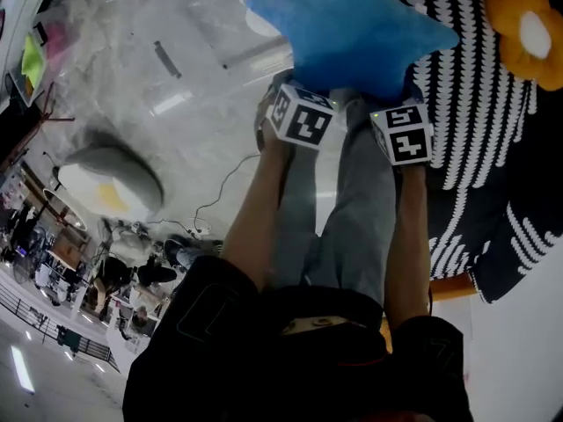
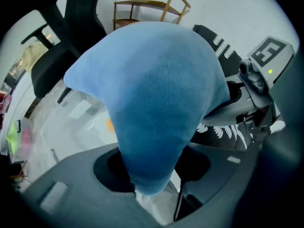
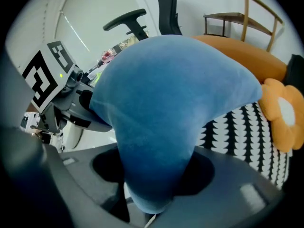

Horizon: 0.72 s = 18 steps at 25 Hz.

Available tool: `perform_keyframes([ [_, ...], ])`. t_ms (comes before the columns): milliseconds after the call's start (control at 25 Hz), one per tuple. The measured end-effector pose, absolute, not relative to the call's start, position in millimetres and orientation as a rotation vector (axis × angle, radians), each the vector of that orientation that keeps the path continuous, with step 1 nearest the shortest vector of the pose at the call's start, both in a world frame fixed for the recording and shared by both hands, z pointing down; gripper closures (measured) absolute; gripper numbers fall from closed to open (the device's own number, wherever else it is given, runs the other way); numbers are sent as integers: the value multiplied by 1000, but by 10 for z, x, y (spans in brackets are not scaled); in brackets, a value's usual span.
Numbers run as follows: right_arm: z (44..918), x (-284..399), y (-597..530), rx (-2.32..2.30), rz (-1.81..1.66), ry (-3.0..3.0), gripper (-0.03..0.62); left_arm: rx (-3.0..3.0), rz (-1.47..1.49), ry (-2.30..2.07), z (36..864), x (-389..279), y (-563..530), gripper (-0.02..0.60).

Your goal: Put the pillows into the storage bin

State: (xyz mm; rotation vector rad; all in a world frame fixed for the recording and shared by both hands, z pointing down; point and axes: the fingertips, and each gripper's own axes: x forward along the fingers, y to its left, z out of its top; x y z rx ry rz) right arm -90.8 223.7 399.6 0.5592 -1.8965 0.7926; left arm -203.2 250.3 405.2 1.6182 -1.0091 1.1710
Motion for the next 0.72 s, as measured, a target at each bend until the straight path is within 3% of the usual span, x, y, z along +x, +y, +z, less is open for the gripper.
perform_keyframes([
  [600, 4594, -2319, 2161, 328, 710, -1888, 319, 1501, 1088, -1095, 4562, -3404, 2662, 333],
  [720, 4705, -2426, 2027, 355, 707, -1900, 278, 1507, 1064, -1114, 4642, -3533, 2568, 322],
])
